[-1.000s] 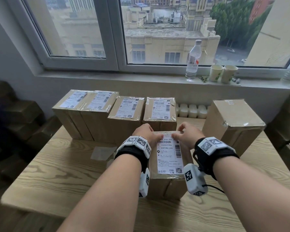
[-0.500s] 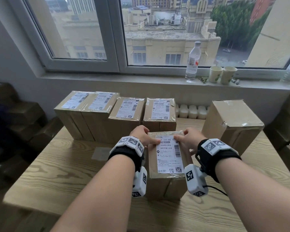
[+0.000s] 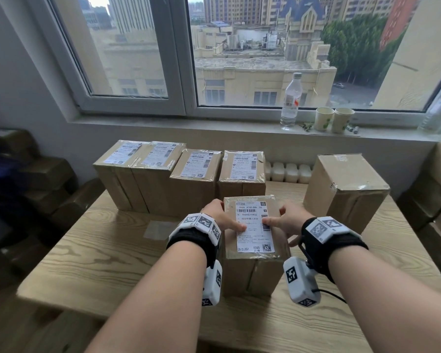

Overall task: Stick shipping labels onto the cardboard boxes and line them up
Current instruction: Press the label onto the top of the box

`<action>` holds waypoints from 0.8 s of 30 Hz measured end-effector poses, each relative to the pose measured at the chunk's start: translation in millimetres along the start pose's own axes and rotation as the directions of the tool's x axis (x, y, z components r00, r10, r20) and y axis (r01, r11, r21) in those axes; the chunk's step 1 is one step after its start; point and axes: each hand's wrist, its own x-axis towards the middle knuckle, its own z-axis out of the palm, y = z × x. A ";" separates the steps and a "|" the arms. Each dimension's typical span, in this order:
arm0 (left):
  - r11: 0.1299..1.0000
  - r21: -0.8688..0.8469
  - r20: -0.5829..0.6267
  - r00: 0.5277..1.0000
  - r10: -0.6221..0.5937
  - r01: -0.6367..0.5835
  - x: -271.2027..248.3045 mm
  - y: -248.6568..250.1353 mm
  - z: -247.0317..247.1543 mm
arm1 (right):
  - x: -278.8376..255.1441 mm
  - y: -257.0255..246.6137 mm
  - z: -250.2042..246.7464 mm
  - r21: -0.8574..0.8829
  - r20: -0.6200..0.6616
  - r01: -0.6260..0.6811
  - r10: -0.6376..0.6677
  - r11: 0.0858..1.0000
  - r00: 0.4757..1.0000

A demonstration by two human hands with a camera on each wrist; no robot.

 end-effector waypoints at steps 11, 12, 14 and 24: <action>0.997 0.064 0.110 0.993 -0.045 0.038 -33.2 -12.0 8.9 | -21.6 14.7 8.8 0.036 0.087 -0.029 0.026 0.999 0.996; 0.996 0.080 0.116 0.993 -0.036 0.027 -35.8 -11.6 8.9 | -22.7 15.0 9.3 0.029 0.082 -0.027 0.024 0.999 0.996; 0.997 0.079 0.123 0.992 -0.023 0.013 -42.0 -7.5 7.6 | -27.5 15.0 6.5 0.013 0.050 -0.021 0.020 1.000 0.999; 0.996 -0.066 0.216 0.973 0.077 -0.064 -52.7 35.3 18.4 | -40.6 41.3 -39.9 0.062 -0.122 -0.053 0.060 0.997 0.991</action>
